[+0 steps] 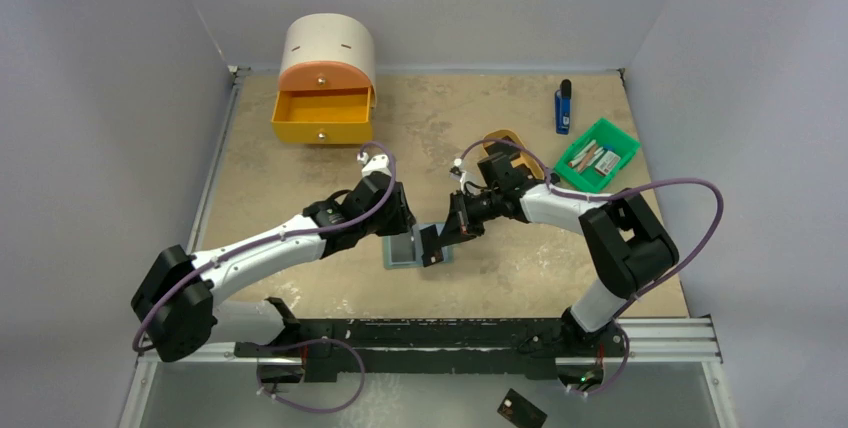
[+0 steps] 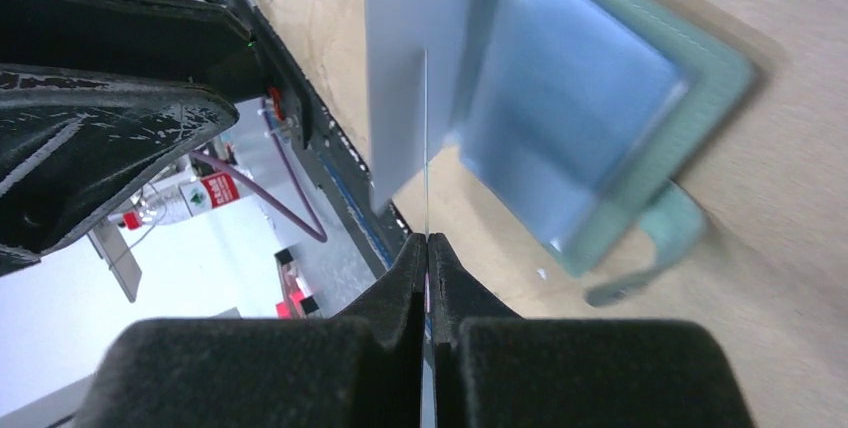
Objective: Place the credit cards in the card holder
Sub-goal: Turn over the card slot in the card holder, then insert the credit card into the card holder.
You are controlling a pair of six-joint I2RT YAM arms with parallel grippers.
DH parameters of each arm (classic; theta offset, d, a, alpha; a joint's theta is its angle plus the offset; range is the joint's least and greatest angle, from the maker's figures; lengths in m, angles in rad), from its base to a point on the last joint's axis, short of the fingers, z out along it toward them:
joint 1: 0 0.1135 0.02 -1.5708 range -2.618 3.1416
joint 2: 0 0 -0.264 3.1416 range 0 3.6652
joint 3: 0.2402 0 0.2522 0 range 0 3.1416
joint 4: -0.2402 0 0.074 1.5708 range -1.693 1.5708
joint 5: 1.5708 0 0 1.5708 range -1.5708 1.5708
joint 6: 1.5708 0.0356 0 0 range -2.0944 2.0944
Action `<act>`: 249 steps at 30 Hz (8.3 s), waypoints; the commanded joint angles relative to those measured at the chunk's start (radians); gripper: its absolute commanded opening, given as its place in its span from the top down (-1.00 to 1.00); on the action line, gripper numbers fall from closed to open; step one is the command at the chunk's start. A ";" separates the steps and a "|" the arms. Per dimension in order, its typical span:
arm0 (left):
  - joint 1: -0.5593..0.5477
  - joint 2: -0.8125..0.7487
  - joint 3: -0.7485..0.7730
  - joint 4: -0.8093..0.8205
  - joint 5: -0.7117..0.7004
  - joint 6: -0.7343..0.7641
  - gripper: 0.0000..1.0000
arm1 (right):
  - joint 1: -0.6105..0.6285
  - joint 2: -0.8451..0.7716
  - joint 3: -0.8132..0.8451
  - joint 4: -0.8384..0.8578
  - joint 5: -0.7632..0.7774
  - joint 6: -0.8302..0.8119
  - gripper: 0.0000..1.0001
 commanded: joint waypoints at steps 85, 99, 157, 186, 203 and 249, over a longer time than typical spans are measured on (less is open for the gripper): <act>-0.001 0.015 -0.259 0.105 -0.203 -0.111 0.70 | 0.037 0.137 0.006 0.238 0.040 0.222 1.00; -0.001 0.025 -0.266 0.106 -0.209 -0.113 0.72 | 0.037 0.104 -0.047 0.219 0.040 0.226 1.00; -0.001 0.056 -0.268 0.138 -0.178 -0.110 0.73 | 0.054 0.223 -0.044 0.458 -0.023 0.366 1.00; -0.001 0.076 -0.254 0.157 -0.155 -0.105 0.74 | 0.110 0.279 -0.011 0.549 0.028 0.473 1.00; -0.001 0.066 -0.260 0.170 -0.143 -0.118 0.74 | 0.119 0.237 0.015 0.513 0.023 0.441 0.09; -0.001 -0.106 -0.349 0.317 -0.103 -0.148 0.95 | 0.158 0.144 0.184 0.080 0.326 0.305 -0.03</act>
